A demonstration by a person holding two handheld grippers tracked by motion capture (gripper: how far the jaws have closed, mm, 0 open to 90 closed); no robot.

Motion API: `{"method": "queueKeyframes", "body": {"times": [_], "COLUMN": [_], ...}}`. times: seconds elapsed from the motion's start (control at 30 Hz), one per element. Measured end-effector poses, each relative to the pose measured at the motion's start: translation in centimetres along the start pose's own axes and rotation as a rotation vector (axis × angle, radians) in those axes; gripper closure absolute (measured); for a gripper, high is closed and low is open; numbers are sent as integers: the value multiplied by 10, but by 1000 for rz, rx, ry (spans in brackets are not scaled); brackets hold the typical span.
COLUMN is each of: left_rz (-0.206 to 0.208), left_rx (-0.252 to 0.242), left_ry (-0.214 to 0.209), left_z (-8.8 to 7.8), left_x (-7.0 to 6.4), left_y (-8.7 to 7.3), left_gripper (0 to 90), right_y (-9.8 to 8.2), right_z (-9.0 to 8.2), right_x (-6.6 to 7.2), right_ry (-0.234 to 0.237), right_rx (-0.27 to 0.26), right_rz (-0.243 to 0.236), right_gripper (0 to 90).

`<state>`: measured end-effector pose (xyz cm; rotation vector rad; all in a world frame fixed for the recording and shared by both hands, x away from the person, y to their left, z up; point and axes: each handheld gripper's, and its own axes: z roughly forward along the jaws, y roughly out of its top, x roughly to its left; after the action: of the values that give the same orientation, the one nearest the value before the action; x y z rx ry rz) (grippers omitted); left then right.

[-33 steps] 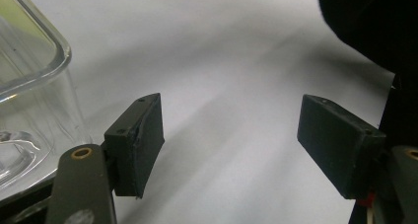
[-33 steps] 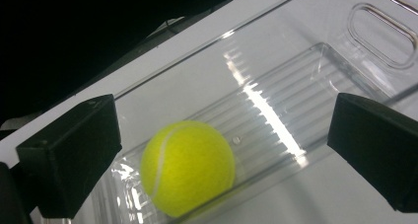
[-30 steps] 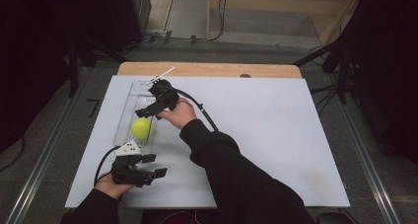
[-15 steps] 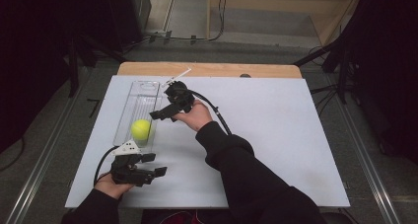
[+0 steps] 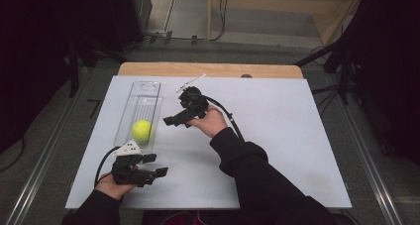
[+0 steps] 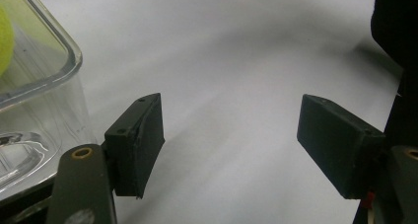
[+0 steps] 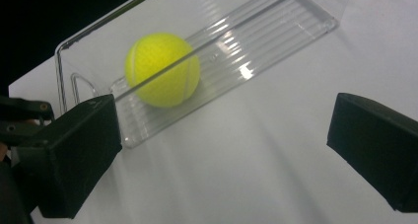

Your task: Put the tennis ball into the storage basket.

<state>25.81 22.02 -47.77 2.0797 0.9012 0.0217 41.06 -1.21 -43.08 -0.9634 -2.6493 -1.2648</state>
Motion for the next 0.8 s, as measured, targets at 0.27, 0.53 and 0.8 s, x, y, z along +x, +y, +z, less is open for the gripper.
{"method": "queueKeyframes", "body": {"times": [0.27, 0.53, 0.8], "left_rz": [-5, -6, -8], "left_rx": [3, 5, 7], "left_ry": [2, 1, 5], "left_z": [1, 2, 3], "left_x": [0, 0, -1], "left_y": [0, 1, 0], "left_gripper": [263, 263, 263], "right_y": [-15, -35, -55], "right_z": [-18, -38, -54], "right_x": [1, -2, -11], "right_ry": [-7, -20, -35], "right_rx": [-6, -15, -25], "right_rz": [-4, 4, 29], "right_gripper": [0, 0, 0]}}
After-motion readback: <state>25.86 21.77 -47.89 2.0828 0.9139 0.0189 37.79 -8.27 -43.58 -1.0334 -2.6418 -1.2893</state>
